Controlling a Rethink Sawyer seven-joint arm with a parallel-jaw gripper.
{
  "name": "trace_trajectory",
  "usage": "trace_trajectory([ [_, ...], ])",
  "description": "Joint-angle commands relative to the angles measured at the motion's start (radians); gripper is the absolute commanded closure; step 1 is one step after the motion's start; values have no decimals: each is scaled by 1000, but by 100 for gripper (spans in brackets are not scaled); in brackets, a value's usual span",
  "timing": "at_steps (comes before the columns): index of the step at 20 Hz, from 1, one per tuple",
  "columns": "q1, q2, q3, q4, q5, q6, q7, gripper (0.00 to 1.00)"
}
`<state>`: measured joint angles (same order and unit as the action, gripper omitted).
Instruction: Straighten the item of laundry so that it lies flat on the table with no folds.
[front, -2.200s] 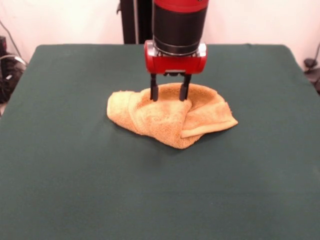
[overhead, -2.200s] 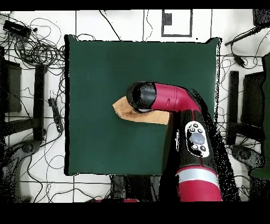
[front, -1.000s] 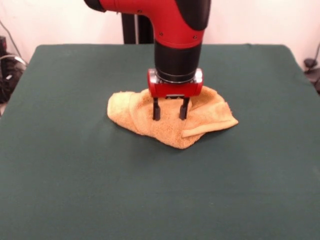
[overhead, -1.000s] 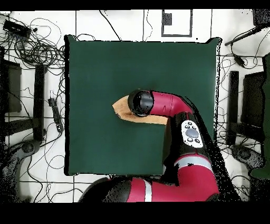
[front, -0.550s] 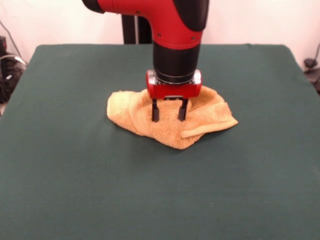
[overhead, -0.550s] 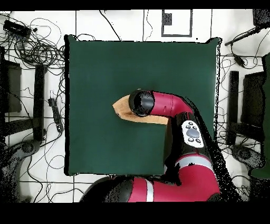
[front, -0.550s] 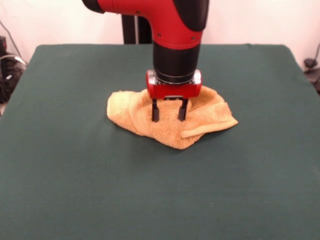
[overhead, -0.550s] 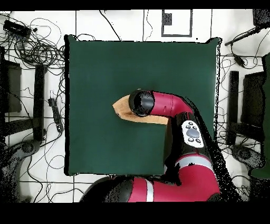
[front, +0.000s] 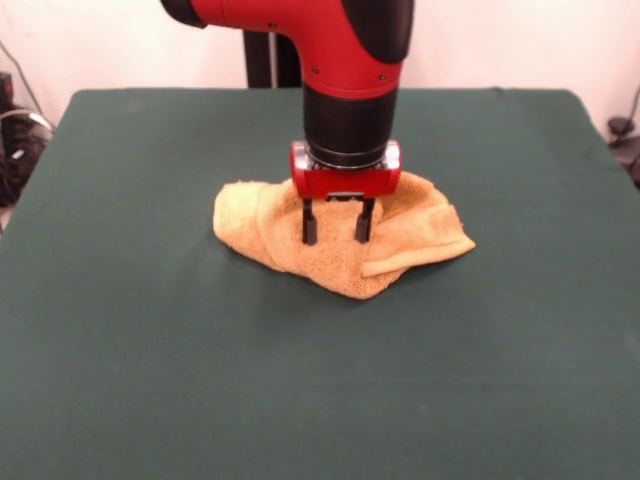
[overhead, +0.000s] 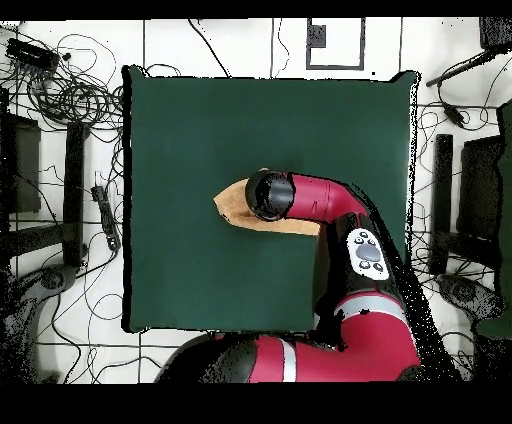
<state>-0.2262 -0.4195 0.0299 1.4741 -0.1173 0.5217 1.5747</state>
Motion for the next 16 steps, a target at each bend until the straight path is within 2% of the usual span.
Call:
trace_trajectory([
  [1,6,49,114,111,21,-59,131,0],
  [11,12,120,104,90,11,-83,134,0],
  [16,12,120,101,98,4,-96,130,0],
])
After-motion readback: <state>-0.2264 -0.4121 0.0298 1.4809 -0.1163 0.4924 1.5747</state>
